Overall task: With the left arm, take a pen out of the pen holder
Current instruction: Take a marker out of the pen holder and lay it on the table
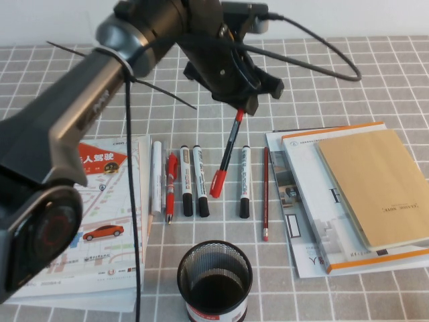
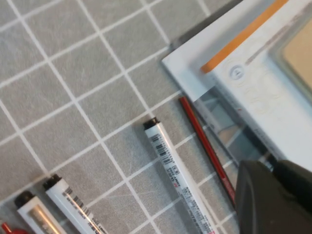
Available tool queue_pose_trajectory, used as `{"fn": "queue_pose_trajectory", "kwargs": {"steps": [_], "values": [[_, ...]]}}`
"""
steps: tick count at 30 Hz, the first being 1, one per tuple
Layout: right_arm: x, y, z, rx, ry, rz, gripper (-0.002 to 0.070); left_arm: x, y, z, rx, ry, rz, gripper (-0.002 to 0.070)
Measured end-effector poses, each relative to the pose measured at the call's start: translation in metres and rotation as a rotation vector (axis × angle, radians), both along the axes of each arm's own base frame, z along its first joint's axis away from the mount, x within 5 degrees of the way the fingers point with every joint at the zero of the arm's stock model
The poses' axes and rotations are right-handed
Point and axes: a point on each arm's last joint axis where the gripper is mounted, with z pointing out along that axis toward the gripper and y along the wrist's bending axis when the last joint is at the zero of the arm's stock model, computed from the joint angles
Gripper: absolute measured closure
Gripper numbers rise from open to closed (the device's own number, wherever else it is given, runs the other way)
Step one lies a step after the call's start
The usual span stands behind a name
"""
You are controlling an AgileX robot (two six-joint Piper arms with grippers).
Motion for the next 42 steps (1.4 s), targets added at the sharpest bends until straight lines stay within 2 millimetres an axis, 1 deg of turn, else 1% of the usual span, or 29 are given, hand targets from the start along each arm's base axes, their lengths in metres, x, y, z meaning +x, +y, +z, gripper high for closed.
{"fn": "queue_pose_trajectory", "kwargs": {"steps": [5, 9, 11, 14, 20, 22, 27, 32, 34, 38, 42], "values": [[0.000, 0.000, 0.000, 0.000, 0.000, 0.000, 0.0689, 0.007, -0.005, -0.026, 0.027, 0.050, 0.014, 0.0654], [0.000, 0.000, 0.000, 0.000, 0.000, 0.000, 0.0689, 0.012, -0.007, -0.044, 0.050, 0.081, 0.029, 0.0654], [0.000, 0.000, 0.000, 0.000, 0.000, 0.000, 0.0689, 0.014, -0.007, -0.049, 0.061, 0.089, 0.040, 0.0654], [0.000, 0.000, 0.000, 0.000, 0.000, 0.000, 0.0689, 0.017, -0.008, -0.065, 0.085, 0.113, 0.062, 0.0654], [0.000, 0.000, 0.000, 0.000, 0.000, 0.000, 0.0689, 0.023, -0.007, -0.089, 0.121, 0.164, 0.167, 0.0654], [0.000, 0.000, 0.000, 0.000, 0.000, 0.000, 0.0689, 0.026, -0.005, -0.092, 0.120, 0.175, 0.206, 0.0654], [0.000, 0.000, 0.000, 0.000, 0.000, 0.000, 0.0689, 0.036, 0.004, -0.092, 0.075, 0.177, 0.313, 0.0654], [0.000, 0.000, 0.000, 0.000, 0.000, 0.000, 0.0689, 0.043, 0.009, -0.094, 0.022, 0.192, 0.379, 0.0655], [0.000, 0.000, 0.000, 0.000, 0.000, 0.000, 0.0689, 0.044, 0.008, -0.098, 0.012, 0.202, 0.385, 0.0655], [0.000, 0.000, 0.000, 0.000, 0.000, 0.000, 0.0689, 0.045, 0.005, -0.115, 0.012, 0.242, 0.391, 0.0655], [0.000, 0.000, 0.000, 0.000, 0.000, 0.000, 0.0689, 0.047, 0.004, -0.121, 0.006, 0.247, 0.395, 0.0654]]}}
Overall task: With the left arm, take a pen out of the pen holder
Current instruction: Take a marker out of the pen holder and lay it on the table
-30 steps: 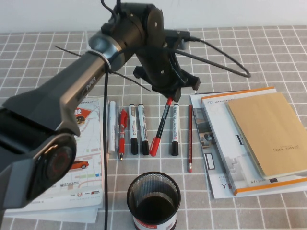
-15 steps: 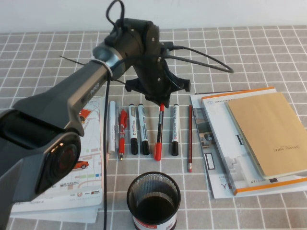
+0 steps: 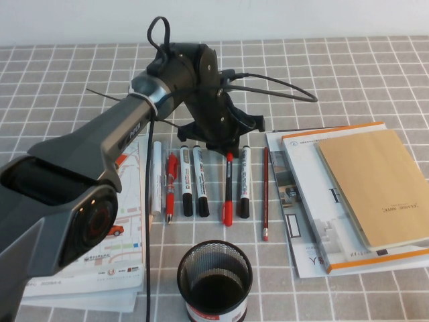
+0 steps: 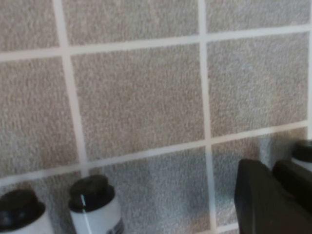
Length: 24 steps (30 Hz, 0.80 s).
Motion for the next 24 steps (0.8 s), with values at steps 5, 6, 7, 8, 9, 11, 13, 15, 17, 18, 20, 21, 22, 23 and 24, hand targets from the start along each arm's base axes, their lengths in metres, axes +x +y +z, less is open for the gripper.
{"fn": "queue_pose_trajectory", "kwargs": {"steps": [5, 6, 7, 8, 9, 11, 13, 15, 17, 18, 20, 21, 22, 23, 24], "values": [[0.000, 0.000, 0.000, 0.000, 0.000, 0.000, 0.0689, 0.002, -0.001, 0.000, -0.010, -0.018, 0.004, 0.0613], [0.000, 0.000, 0.000, 0.000, 0.000, 0.000, 0.0689, 0.002, -0.001, 0.000, -0.010, -0.019, 0.004, 0.0584], [0.000, 0.000, 0.000, 0.000, 0.000, 0.000, 0.0689, 0.002, -0.001, 0.000, -0.011, -0.020, 0.005, 0.0547], [0.000, 0.000, 0.000, 0.000, 0.000, 0.000, 0.0689, 0.002, -0.001, 0.000, -0.011, -0.020, 0.005, 0.0505], [0.000, 0.000, 0.000, 0.000, 0.000, 0.000, 0.0689, 0.002, -0.001, 0.000, -0.011, -0.020, 0.005, 0.0461], [0.000, 0.000, 0.000, 0.000, 0.000, 0.000, 0.0689, 0.002, -0.001, 0.000, -0.017, -0.023, 0.006, 0.0386], [0.000, 0.000, 0.000, 0.000, 0.000, 0.000, 0.0689, 0.002, -0.002, 0.001, -0.025, -0.023, 0.007, 0.0335], [0.000, 0.000, 0.000, 0.000, 0.000, 0.000, 0.0689, 0.003, -0.003, 0.003, -0.030, -0.030, 0.003, 0.0314], [0.000, 0.000, 0.000, 0.000, 0.000, 0.000, 0.0689, 0.004, -0.003, 0.009, -0.029, -0.051, -0.018, 0.0305], [0.000, 0.000, 0.000, 0.000, 0.000, 0.000, 0.0689, 0.005, -0.003, 0.013, -0.028, -0.068, -0.034, 0.0307], [0.000, 0.000, 0.000, 0.000, 0.000, 0.000, 0.0689, 0.006, -0.003, 0.032, -0.031, -0.126, -0.066, 0.0335], [0.000, 0.000, 0.000, 0.000, 0.000, 0.000, 0.0689, 0.007, -0.002, 0.045, -0.033, -0.163, -0.086, 0.0373], [0.000, 0.000, 0.000, 0.000, 0.000, 0.000, 0.0689, 0.006, -0.001, 0.060, -0.030, -0.203, -0.108, 0.0428], [0.000, 0.000, 0.000, 0.000, 0.000, 0.000, 0.0689, 0.005, 0.002, 0.079, -0.028, -0.253, -0.125, 0.0484], [0.000, 0.000, 0.000, 0.000, 0.000, 0.000, 0.0689, 0.002, 0.005, 0.099, -0.021, -0.307, -0.146, 0.0561]]}}
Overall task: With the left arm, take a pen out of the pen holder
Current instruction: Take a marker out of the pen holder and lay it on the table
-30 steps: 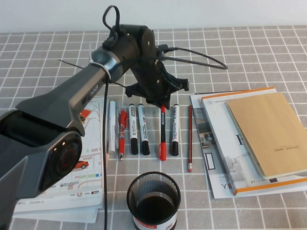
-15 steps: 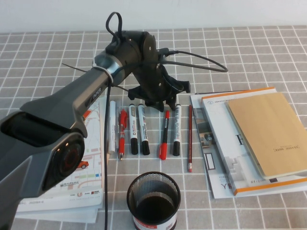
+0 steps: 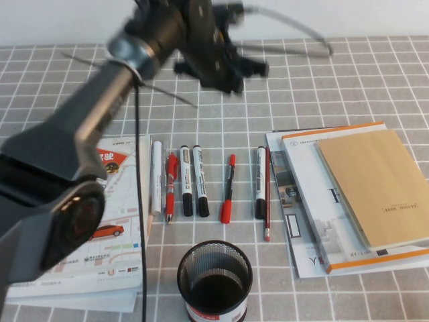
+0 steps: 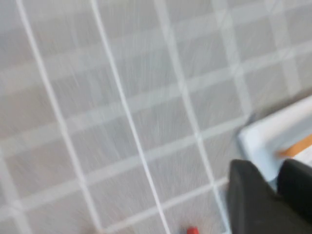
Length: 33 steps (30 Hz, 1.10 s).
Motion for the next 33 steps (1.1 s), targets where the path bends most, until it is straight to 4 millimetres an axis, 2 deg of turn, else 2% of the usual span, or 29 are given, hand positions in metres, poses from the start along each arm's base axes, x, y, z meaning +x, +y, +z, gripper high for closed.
{"fn": "queue_pose_trajectory", "kwargs": {"steps": [3, 7, 10, 12, 14, 18, 26, 30, 33], "values": [[0.000, 0.000, 0.000, 0.000, 0.000, 0.000, 0.0689, -0.013, 0.012, 0.062, -0.015, -0.156, -0.022, 0.0642], [0.000, 0.000, 0.000, 0.000, 0.000, 0.000, 0.0689, -0.046, 0.031, 0.138, -0.056, -0.320, -0.061, 0.0670], [0.000, 0.000, 0.000, 0.000, 0.000, 0.000, 0.0689, -0.070, 0.043, 0.174, -0.079, -0.376, -0.093, 0.0675], [0.000, 0.000, 0.000, 0.000, 0.000, 0.000, 0.0689, -0.081, 0.047, 0.186, -0.091, -0.395, -0.119, 0.0675], [0.000, 0.000, 0.000, 0.000, 0.000, 0.000, 0.0689, -0.089, 0.047, 0.192, -0.095, -0.399, -0.145, 0.0675], [0.000, 0.000, 0.000, 0.000, 0.000, 0.000, 0.0689, -0.111, 0.036, 0.194, -0.056, -0.394, -0.205, 0.0675], [0.000, 0.000, 0.000, 0.000, 0.000, 0.000, 0.0689, -0.162, 0.021, 0.185, 0.178, -0.407, -0.262, 0.0676], [0.000, 0.000, 0.000, 0.000, 0.000, 0.000, 0.0689, -0.207, 0.021, 0.180, 0.208, -0.431, -0.300, 0.0676], [0.000, 0.000, 0.000, 0.000, 0.000, 0.000, 0.0689, -0.237, 0.031, 0.172, 0.176, -0.441, -0.291, 0.0676]]}}
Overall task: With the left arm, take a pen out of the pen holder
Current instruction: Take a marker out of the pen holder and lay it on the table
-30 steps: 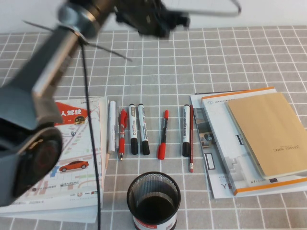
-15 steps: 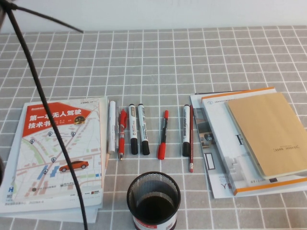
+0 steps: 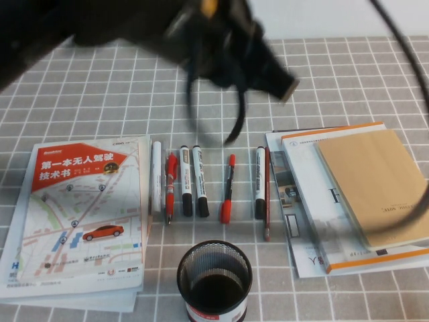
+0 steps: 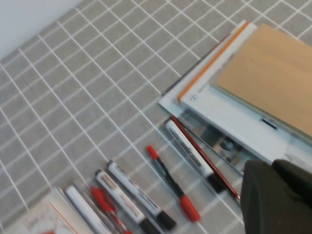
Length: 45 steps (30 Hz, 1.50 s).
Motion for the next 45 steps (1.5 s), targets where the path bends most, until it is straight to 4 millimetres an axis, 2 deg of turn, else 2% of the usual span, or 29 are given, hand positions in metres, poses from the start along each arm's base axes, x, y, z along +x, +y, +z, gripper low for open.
{"fn": "queue_pose_trajectory", "kwargs": {"steps": [4, 7, 17, 19, 23, 28, 31, 37, 40, 45], "values": [[0.000, 0.000, 0.000, 0.000, 0.000, 0.000, 0.0689, -0.040, 0.042, -0.011, -0.086, 0.053, 0.085, 0.0676], [0.000, 0.000, 0.000, 0.000, 0.000, 0.000, 0.0689, -0.059, 0.072, -0.024, -0.131, 0.123, 0.196, 0.0676], [0.000, 0.000, 0.000, 0.000, 0.000, 0.000, 0.0689, -0.098, 0.137, -0.058, -0.168, 0.094, 0.274, 0.0676], [0.000, 0.000, 0.000, 0.000, 0.000, 0.000, 0.0689, -0.106, 0.151, -0.066, -0.203, 0.044, 0.260, 0.0676], [0.000, 0.000, 0.000, 0.000, 0.000, 0.000, 0.0689, -0.113, 0.169, -0.100, -0.272, -0.074, 0.220, 0.0677], [0.000, 0.000, 0.000, 0.000, 0.000, 0.000, 0.0689, -0.123, 0.199, -0.146, -0.414, -0.238, 0.278, 0.0677], [0.000, 0.000, 0.000, 0.000, 0.000, 0.000, 0.0689, -0.134, 0.214, -0.169, -0.422, -0.359, 0.314, 0.0677], [0.000, 0.000, 0.000, 0.000, 0.000, 0.000, 0.0689, -0.155, 0.233, -0.213, -0.322, -0.604, 0.431, 0.0677], [0.000, 0.000, 0.000, 0.000, 0.000, 0.000, 0.0689, -0.159, 0.237, -0.228, -0.328, -0.630, 0.516, 0.0677], [0.000, 0.000, 0.000, 0.002, 0.000, 0.000, 0.0689, -0.157, 0.241, -0.252, -0.300, -0.550, 0.620, 0.0677]]}}
